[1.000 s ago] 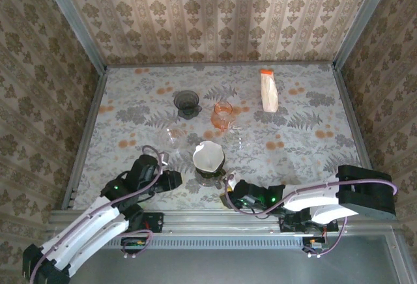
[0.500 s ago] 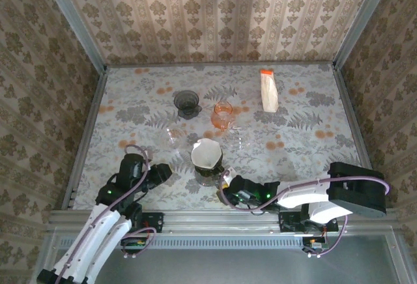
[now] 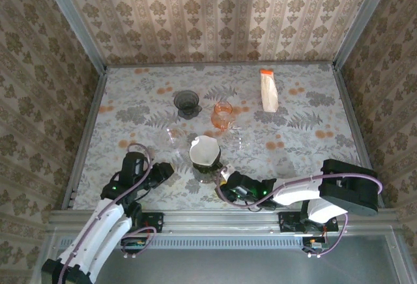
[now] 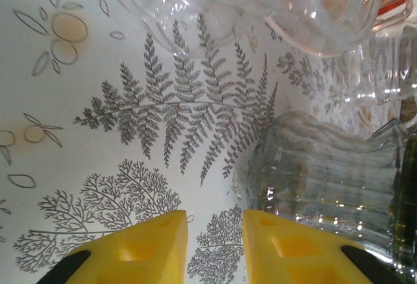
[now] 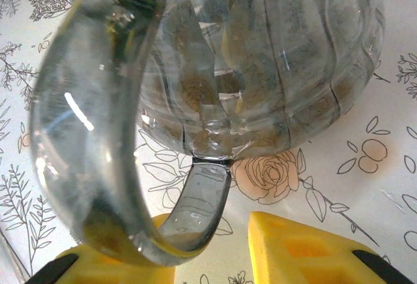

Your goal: Place the coffee filter in the dripper

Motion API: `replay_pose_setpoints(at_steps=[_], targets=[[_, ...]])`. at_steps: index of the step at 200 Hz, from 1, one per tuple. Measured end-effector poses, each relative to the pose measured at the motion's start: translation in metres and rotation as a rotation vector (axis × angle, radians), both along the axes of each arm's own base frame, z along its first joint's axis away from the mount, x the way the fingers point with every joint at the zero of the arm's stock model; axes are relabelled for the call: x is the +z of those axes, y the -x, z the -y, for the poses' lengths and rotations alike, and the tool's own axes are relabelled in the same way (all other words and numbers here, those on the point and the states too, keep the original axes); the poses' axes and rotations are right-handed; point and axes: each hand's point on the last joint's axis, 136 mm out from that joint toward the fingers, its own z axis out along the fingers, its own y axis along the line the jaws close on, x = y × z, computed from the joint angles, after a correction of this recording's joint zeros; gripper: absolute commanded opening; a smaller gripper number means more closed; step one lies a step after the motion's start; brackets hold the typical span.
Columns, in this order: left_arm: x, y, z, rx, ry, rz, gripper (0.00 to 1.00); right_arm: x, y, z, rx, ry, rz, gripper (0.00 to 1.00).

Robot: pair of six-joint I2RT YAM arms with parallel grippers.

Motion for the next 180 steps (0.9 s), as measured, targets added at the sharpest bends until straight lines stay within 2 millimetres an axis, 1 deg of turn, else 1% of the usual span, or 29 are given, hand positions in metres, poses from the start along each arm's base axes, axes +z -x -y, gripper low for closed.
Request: replay_pose_setpoints(at_steps=[42, 66, 86, 128, 180], targets=[[-0.003, 0.009, 0.021, -0.09, 0.018, -0.015, 0.23, 0.0, -0.009, 0.001, -0.026, -0.01, 0.003, 0.35], [-0.012, 0.021, 0.034, -0.171, 0.003, -0.051, 0.21, 0.002, -0.013, -0.002, -0.026, -0.01, 0.008, 0.35], [-0.018, 0.026, 0.041, -0.208, -0.01, -0.075, 0.19, 0.003, -0.014, -0.004, -0.023, -0.01, 0.013, 0.35], [-0.027, 0.021, 0.056, -0.241, -0.007, -0.089, 0.16, 0.002, -0.017, -0.005, -0.027, -0.011, 0.015, 0.35], [-0.027, 0.008, 0.081, -0.278, 0.021, -0.073, 0.08, 0.002, -0.021, -0.003, -0.04, -0.012, 0.017, 0.35]])
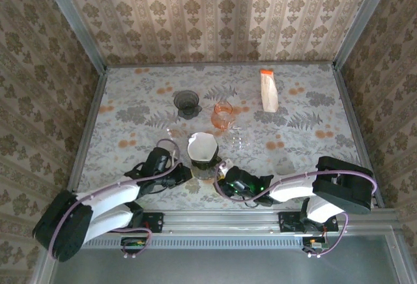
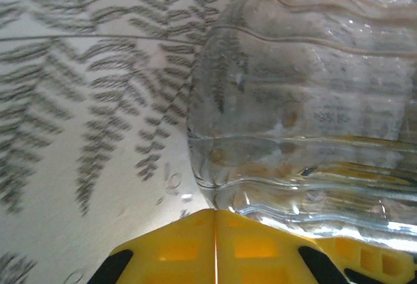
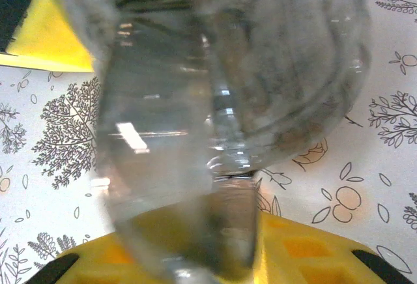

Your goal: Place the coffee filter in the dripper

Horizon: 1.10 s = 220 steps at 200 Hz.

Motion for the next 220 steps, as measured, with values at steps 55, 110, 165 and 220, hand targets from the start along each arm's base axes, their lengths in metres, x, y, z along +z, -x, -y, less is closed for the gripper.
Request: replay_pose_setpoints(at_steps=[55, 110, 165, 220], targets=[[0.003, -0.012, 0.01, 0.005, 0.025, 0.027, 0.07, -0.003, -0.01, 0.001, -0.028, 0.006, -0.001, 0.34], [0.014, -0.028, 0.017, 0.025, 0.057, 0.073, 0.07, -0.001, -0.033, -0.004, -0.076, -0.018, 0.015, 0.33], [0.011, -0.04, 0.018, 0.053, 0.059, 0.084, 0.06, -0.003, -0.054, -0.008, -0.12, -0.039, 0.034, 0.33], [0.026, -0.042, 0.018, 0.071, 0.09, 0.11, 0.06, -0.003, -0.078, -0.015, -0.158, -0.064, 0.051, 0.33]])
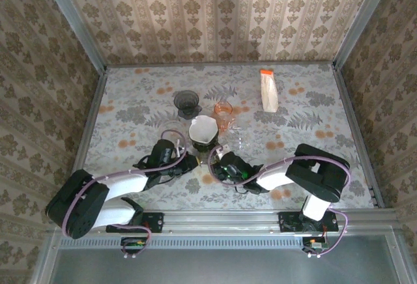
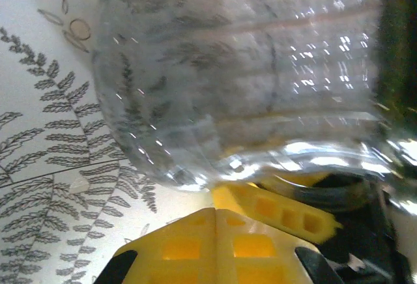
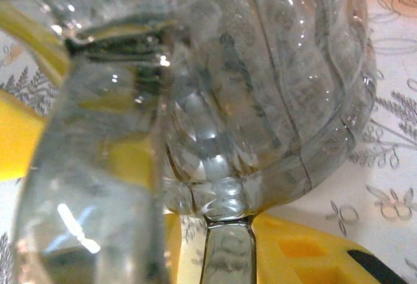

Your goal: Place the coffee filter in the dripper

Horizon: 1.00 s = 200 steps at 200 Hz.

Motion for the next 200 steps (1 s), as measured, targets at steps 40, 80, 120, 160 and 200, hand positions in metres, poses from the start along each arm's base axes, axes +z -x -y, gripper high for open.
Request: replay_pose_setpoints(at_steps=[40, 80, 120, 160, 200], targets=[[0.021, 0.001, -0.007, 0.029, 0.019, 0.048, 0.06, 0.0, -0.019, -0.01, -0.01, -0.013, 0.014, 0.33], [0.029, 0.01, -0.02, 0.059, 0.012, 0.062, 0.07, 0.0, -0.034, -0.019, -0.018, -0.024, 0.02, 0.33], [0.036, 0.017, -0.034, 0.094, 0.004, 0.08, 0.13, 0.002, -0.039, -0.024, -0.01, -0.04, 0.017, 0.39], [0.036, 0.02, -0.043, 0.12, -0.017, 0.081, 0.25, 0.005, -0.035, -0.029, 0.016, -0.072, 0.012, 0.56], [0.03, 0.022, -0.049, 0.135, -0.048, 0.066, 0.41, 0.007, -0.019, -0.016, 0.021, -0.073, -0.004, 0.62]])
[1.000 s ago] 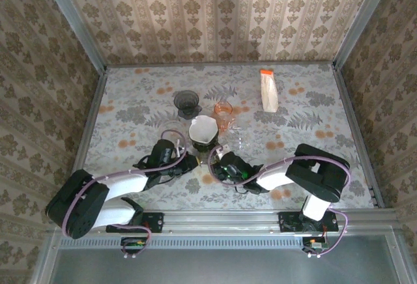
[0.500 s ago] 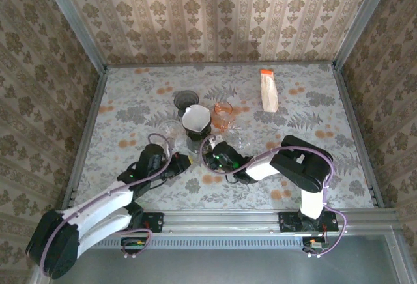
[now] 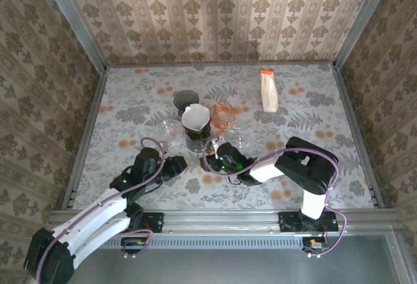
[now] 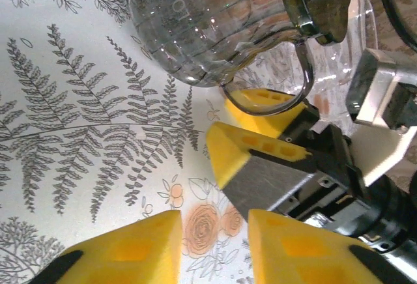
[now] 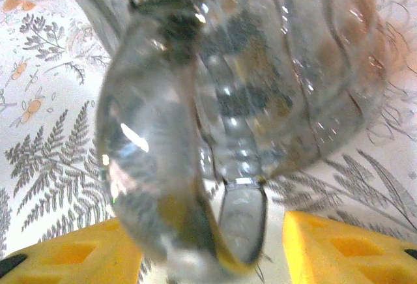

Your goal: Place the coffee filter in the dripper

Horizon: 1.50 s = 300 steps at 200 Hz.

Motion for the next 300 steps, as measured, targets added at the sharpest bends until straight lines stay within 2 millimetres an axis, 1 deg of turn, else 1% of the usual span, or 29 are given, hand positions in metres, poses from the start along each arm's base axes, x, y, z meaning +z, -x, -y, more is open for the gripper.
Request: replay_pose_setpoints(at_steps=[19, 34, 46, 59, 61, 63, 65, 70, 82, 94, 104, 115, 124, 137, 145, 158, 167, 187, 209, 226, 240, 253, 260, 267, 277, 300], targets=[[0.001, 0.0, -0.002, -0.003, -0.01, 0.013, 0.5, 0.003, 0.014, 0.009, 0.003, 0.004, -0.018, 0.63], [0.006, 0.0, -0.004, -0.006, -0.019, 0.031, 0.6, 0.012, 0.025, 0.014, 0.005, 0.004, -0.031, 0.64], [0.013, -0.003, -0.005, -0.004, -0.019, 0.053, 0.67, 0.026, 0.032, 0.019, 0.003, 0.0, -0.037, 0.66], [0.022, -0.006, -0.007, 0.0, -0.01, 0.086, 0.74, 0.048, 0.037, 0.025, -0.008, -0.021, -0.031, 0.69], [0.023, -0.006, -0.007, -0.001, -0.008, 0.093, 0.76, 0.053, 0.037, 0.027, -0.011, -0.026, -0.029, 0.69], [0.025, -0.007, -0.007, 0.0, -0.009, 0.103, 0.86, 0.057, 0.038, 0.029, -0.017, -0.029, -0.026, 0.7], [0.026, -0.007, -0.008, 0.004, -0.005, 0.105, 0.91, 0.061, 0.038, 0.031, -0.021, -0.03, -0.024, 0.7], [0.029, -0.008, -0.009, 0.004, -0.003, 0.122, 0.99, 0.071, 0.039, 0.036, -0.03, -0.039, -0.016, 0.72], [0.037, -0.01, -0.012, 0.017, 0.015, 0.147, 1.0, 0.093, 0.04, 0.049, -0.061, -0.05, 0.0, 0.75], [0.046, -0.012, -0.015, 0.024, 0.033, 0.181, 1.0, 0.11, 0.038, 0.066, -0.102, -0.056, 0.0, 0.76], [0.052, -0.013, -0.017, 0.025, 0.049, 0.206, 1.0, 0.12, 0.03, 0.086, -0.157, -0.057, -0.009, 0.77], [0.06, -0.014, -0.018, 0.022, 0.073, 0.233, 1.0, 0.125, 0.019, 0.11, -0.227, -0.049, -0.021, 0.77], [0.068, -0.015, -0.017, 0.015, 0.097, 0.254, 1.0, 0.124, 0.01, 0.13, -0.288, -0.031, -0.041, 0.77], [0.077, -0.015, -0.014, -0.001, 0.13, 0.284, 1.0, 0.116, 0.002, 0.151, -0.348, 0.0, -0.085, 0.78], [0.082, -0.016, -0.013, -0.011, 0.149, 0.301, 0.98, 0.11, -0.001, 0.159, -0.366, 0.018, -0.116, 0.77], [0.085, -0.015, -0.011, -0.024, 0.166, 0.314, 0.93, 0.098, -0.007, 0.165, -0.374, 0.052, -0.17, 0.77], [0.086, -0.015, -0.01, -0.035, 0.169, 0.322, 0.9, 0.092, -0.012, 0.166, -0.369, 0.076, -0.197, 0.75], [0.083, -0.014, -0.01, -0.043, 0.177, 0.319, 0.87, 0.079, -0.024, 0.158, -0.333, 0.128, -0.245, 0.73], [0.069, -0.016, -0.015, -0.022, 0.174, 0.289, 0.87, 0.07, -0.031, 0.152, -0.299, 0.165, -0.262, 0.69], [0.057, -0.016, -0.017, -0.011, 0.171, 0.259, 0.88, 0.062, -0.033, 0.151, -0.287, 0.195, -0.274, 0.66], [0.052, -0.015, -0.018, -0.008, 0.171, 0.243, 0.88, 0.056, -0.034, 0.15, -0.281, 0.217, -0.283, 0.63], [0.052, -0.015, -0.018, -0.009, 0.175, 0.241, 0.92, 0.05, -0.035, 0.151, -0.278, 0.237, -0.293, 0.57], [0.053, -0.014, -0.018, -0.008, 0.18, 0.244, 0.95, 0.048, -0.035, 0.151, -0.276, 0.247, -0.295, 0.53], [0.054, -0.014, -0.018, -0.006, 0.185, 0.244, 0.99, 0.046, -0.035, 0.152, -0.274, 0.255, -0.297, 0.47], [0.057, -0.014, -0.018, -0.006, 0.19, 0.252, 1.0, 0.044, -0.035, 0.152, -0.269, 0.265, -0.296, 0.39], [0.063, -0.015, -0.02, 0.006, 0.202, 0.279, 1.0, 0.043, -0.035, 0.152, -0.266, 0.276, -0.292, 0.27]])
